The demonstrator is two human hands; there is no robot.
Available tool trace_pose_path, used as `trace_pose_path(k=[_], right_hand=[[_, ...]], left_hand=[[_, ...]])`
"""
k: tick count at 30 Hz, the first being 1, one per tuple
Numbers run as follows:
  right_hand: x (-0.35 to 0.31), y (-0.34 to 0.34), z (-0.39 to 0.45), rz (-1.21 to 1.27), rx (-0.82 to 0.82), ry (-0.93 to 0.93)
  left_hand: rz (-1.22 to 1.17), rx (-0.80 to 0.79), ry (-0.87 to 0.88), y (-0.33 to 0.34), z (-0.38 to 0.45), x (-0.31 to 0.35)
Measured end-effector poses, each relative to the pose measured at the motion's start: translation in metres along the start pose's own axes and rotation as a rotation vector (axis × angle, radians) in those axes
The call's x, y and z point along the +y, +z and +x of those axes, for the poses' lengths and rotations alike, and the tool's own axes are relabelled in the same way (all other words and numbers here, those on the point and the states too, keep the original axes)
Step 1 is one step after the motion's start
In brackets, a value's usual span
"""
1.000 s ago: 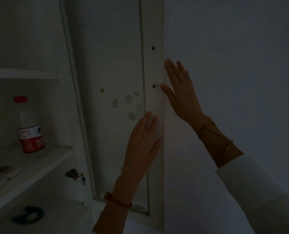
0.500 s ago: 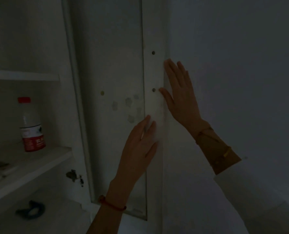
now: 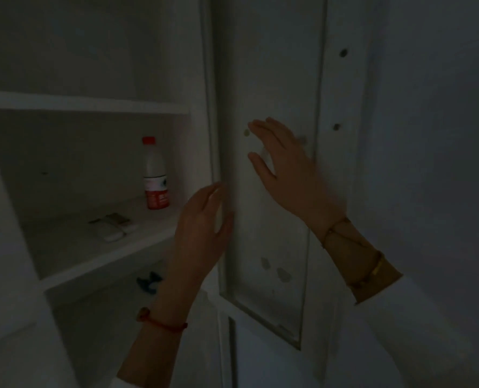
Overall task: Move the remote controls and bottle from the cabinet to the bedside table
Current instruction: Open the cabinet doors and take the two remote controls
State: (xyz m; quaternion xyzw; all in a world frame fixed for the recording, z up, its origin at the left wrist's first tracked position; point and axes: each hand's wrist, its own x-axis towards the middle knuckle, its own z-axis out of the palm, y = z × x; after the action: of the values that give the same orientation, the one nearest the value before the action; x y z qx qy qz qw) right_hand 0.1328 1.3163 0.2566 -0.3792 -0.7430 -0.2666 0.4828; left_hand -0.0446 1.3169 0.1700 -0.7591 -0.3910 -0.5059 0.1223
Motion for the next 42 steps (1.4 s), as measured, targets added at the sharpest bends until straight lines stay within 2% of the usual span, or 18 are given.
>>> trace_pose_path(k=[9,14,18,24,27,32,35,42], right_hand=[[-0.049,0.113,0.002,0.337,-0.2,0.077],[-0.074,0.183,0.007,0.459,-0.361,0.096],[-0.088,0.237,0.011,0.507,-0.439,0.09],[-0.104,0.3,0.026,0.49,-0.736,0.126],[-0.11,0.325,0.03,0.452,-0.817,0.177],[-0.113,0.348,0.038,0.415,-0.891,0.211],[-0.115,0.349,0.046,0.445,-0.944,0.251],[-0.112,0.345,0.047,0.532,-0.891,0.281]], left_hand=[[0.292,-0.013,-0.421,-0.062,-0.029,-0.076],[0.4,-0.043,-0.525,-0.082,-0.031,-0.117],[0.475,-0.159,-0.708,-0.08,-0.026,-0.157],[0.599,-0.27,-0.933,-0.07,-0.013,-0.204],[0.644,-0.303,-0.986,-0.067,-0.005,-0.215],[0.547,-0.336,-1.052,-0.06,0.001,-0.234],[0.458,-0.298,-1.092,-0.059,0.006,-0.237],[0.407,-0.15,-1.158,-0.061,0.009,-0.228]])
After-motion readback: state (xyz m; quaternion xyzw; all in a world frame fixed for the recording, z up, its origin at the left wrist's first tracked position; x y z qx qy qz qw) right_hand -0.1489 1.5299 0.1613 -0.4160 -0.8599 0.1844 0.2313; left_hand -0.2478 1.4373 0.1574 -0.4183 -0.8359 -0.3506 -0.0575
